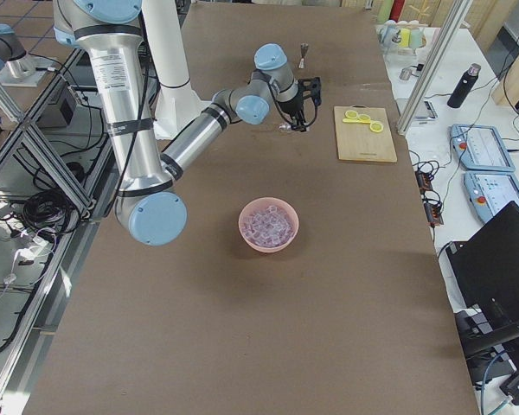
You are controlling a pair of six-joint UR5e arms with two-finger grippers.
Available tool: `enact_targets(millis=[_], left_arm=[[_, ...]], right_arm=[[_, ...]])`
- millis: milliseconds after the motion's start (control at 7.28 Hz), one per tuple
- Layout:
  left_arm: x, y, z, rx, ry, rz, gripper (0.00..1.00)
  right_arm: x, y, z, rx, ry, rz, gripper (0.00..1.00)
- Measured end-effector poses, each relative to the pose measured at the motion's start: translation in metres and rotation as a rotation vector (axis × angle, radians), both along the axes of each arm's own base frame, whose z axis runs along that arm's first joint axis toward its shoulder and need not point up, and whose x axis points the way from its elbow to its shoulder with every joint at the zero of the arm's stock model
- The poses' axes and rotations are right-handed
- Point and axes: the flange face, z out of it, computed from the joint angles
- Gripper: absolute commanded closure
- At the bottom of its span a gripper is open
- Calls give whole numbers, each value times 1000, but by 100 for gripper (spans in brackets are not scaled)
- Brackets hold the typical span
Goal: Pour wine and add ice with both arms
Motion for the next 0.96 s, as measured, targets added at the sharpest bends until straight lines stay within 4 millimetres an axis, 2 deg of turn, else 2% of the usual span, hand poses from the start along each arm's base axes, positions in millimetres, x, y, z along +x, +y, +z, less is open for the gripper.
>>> enact_targets(millis=[275,550,962], left_arm=[[0,0,0,0,0,0,2],[0,0,0,-1,0,0,2],[0,1,1,-4,0,0,2]], right_arm=[[-41,7,-50,-62,36,12,100],[-78,23,-77,-107,36,32,100],[-151,30,-125,-182,88,78,100]])
